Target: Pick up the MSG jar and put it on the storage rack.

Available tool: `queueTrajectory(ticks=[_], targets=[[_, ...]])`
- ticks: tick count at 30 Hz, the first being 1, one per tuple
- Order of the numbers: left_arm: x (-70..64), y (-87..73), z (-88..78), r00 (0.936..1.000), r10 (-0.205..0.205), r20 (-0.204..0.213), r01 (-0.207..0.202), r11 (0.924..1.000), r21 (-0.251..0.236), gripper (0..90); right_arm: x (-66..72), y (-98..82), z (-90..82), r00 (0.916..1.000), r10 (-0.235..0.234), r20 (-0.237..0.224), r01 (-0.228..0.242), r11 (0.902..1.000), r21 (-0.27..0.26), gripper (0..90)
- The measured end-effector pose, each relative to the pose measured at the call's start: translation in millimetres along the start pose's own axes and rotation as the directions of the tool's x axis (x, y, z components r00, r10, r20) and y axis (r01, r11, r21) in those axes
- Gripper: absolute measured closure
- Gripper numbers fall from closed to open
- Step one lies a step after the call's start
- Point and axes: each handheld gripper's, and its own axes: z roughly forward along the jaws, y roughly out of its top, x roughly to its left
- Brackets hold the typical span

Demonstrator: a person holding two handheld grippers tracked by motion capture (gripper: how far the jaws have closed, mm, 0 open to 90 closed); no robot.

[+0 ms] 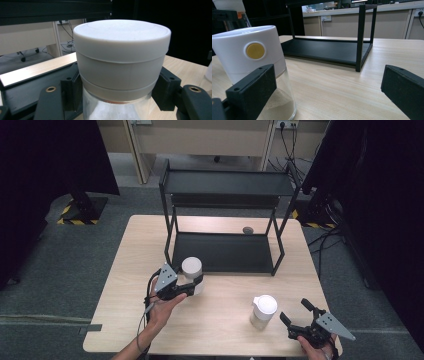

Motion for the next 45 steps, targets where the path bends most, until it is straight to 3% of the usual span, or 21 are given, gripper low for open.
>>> queueTrajectory(ticks=[8, 22, 25, 29, 33, 45], targets=[[4.2, 25.6, -0.4, 0.9997, 0.022, 0.002, -0.022, 0.9997, 0.001, 35.4, -0.3, -0.1, 0.1, 1.0000, 0.003, 0.000, -0.003, 1.0000, 0.001, 0.4], [18.5, 74.1, 0.3, 0.9997, 0.017, 0.019, -0.017, 0.9998, -0.009, 35.4, -0.7, -0.4, 0.5, 1.0000, 0.008, -0.002, -0.008, 1.0000, 0.002, 0.4], [19.0, 88.7, 0.9, 0.9991, 0.042, 0.010, -0.042, 0.9991, -0.008, 35.4, -0.7, -0.4, 0.3, 1.0000, 0.006, -0.002, -0.006, 1.0000, 0.000, 0.4], [23.7, 98.7, 0.8, 0.9995, 0.024, 0.021, -0.024, 0.9996, -0.013, 35.4, -0.7, -0.4, 0.5, 1.0000, 0.005, -0.002, -0.005, 1.0000, 0.001, 0.4], [25.4, 117.1, 0.6, 0.9984, 0.053, 0.019, -0.053, 0.9986, -0.009, 35.4, -0.7, -0.3, 0.6, 1.0000, 0.004, -0.001, -0.004, 1.0000, 0.002, 0.4], [32.3, 158.4, 4.0, 0.9977, 0.067, 0.014, -0.067, 0.9978, 0.001, 35.4, -0.9, -0.4, 0.8, 1.0000, 0.005, -0.003, -0.005, 1.0000, 0.003, 0.4]])
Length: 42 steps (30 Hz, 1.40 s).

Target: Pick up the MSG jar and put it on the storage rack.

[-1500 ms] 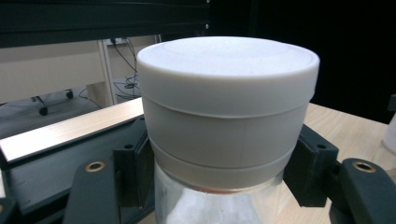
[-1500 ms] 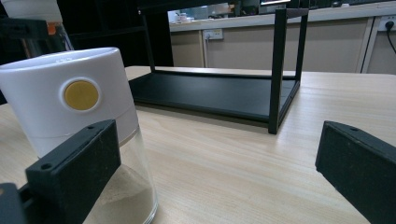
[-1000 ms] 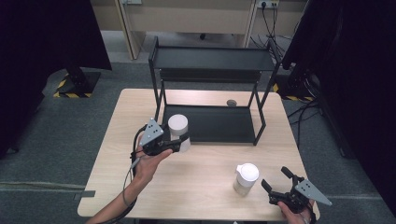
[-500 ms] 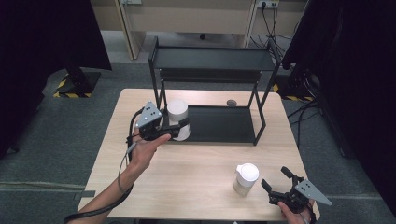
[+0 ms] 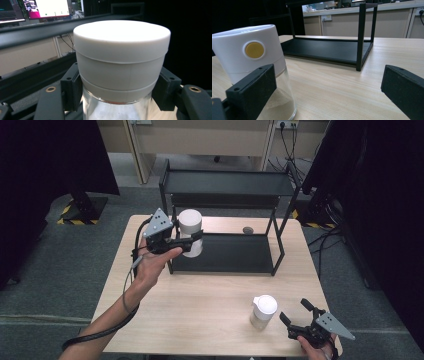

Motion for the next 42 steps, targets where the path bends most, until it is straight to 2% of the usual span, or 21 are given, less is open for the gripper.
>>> queueTrajectory(ticks=[9, 21, 29, 39, 42], targets=[[3.5, 29.8, 6.1, 1.0000, 0.006, -0.004, -0.006, 1.0000, 0.000, 35.4, -0.2, 0.0, 0.1, 1.0000, 0.000, -0.002, 0.000, 1.0000, 0.000, 0.4], [3.4, 54.8, 15.4, 1.0000, -0.001, -0.006, 0.001, 1.0000, -0.009, 35.4, -0.3, 0.0, 0.2, 1.0000, 0.000, -0.004, 0.000, 1.0000, 0.000, 0.4], [5.4, 76.7, 21.2, 0.9996, -0.008, -0.029, 0.008, 0.9998, -0.019, 35.4, -0.5, -0.1, -0.1, 1.0000, 0.002, -0.004, -0.002, 1.0000, -0.001, 0.4], [8.6, 94.4, 28.3, 0.9986, -0.007, -0.051, 0.006, 0.9998, -0.017, 35.4, -0.8, -0.2, -0.1, 1.0000, 0.003, -0.005, -0.003, 1.0000, -0.001, 0.4], [9.9, 101.6, 33.0, 0.9974, -0.016, -0.070, 0.015, 0.9998, -0.016, 35.4, -0.8, -0.1, -0.2, 1.0000, 0.003, -0.005, -0.003, 1.0000, -0.001, 0.4]])
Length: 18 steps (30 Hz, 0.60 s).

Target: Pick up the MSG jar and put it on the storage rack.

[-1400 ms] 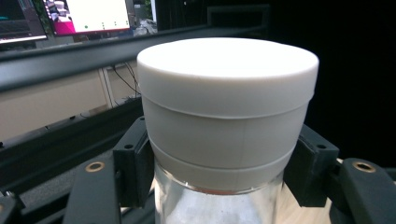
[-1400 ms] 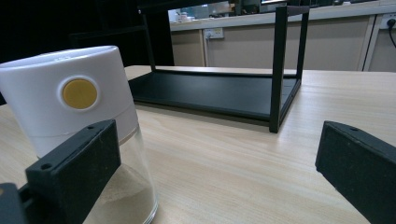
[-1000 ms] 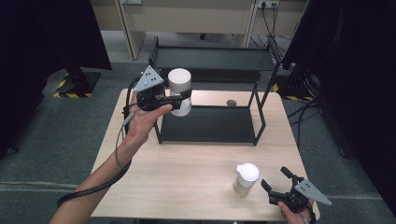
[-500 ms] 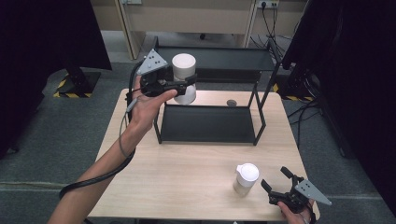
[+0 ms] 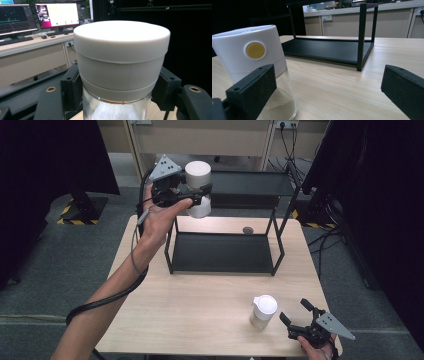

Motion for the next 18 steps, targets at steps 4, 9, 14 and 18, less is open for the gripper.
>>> queueTrajectory(ticks=[4, 9, 14, 18], targets=[[0.2, 4.9, 3.2, 0.9999, -0.001, -0.016, 0.001, 1.0000, -0.003, 35.4, 0.1, 0.0, 0.0, 1.0000, -0.001, 0.000, 0.001, 1.0000, -0.001, 0.4], [0.2, 12.6, 8.4, 0.9992, -0.011, -0.038, 0.011, 0.9999, -0.010, 35.4, -0.2, -0.1, -0.2, 1.0000, 0.000, 0.000, 0.000, 1.0000, -0.001, 0.4], [-0.1, 20.6, 16.0, 0.9976, -0.011, -0.068, 0.010, 0.9999, -0.012, 35.4, -0.4, -0.4, -0.2, 1.0000, 0.002, 0.000, -0.002, 1.0000, -0.003, 0.4], [0.7, 21.0, 23.6, 0.9954, -0.018, -0.094, 0.016, 0.9996, -0.022, 35.4, -0.3, -0.3, -0.4, 1.0000, 0.001, -0.001, -0.001, 1.0000, -0.003, 0.4]])
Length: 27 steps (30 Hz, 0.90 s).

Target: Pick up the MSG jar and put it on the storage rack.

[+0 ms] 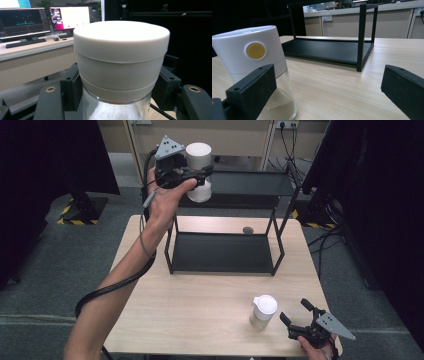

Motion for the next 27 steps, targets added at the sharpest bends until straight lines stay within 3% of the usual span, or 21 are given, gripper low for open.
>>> queueTrajectory(ticks=[14, 27], targets=[[0.5, 3.5, 33.2, 0.9947, -0.014, -0.102, 0.015, 0.9998, 0.012, 35.3, -0.3, -0.1, -0.2, 1.0000, -0.003, -0.005, 0.003, 1.0000, -0.003, 0.4], [-0.1, 1.8, 54.3, 0.9865, -0.029, -0.161, 0.030, 0.9995, 0.008, 35.3, -1.6, -0.6, -1.3, 1.0000, -0.004, -0.007, 0.004, 1.0000, -0.007, 0.4]])
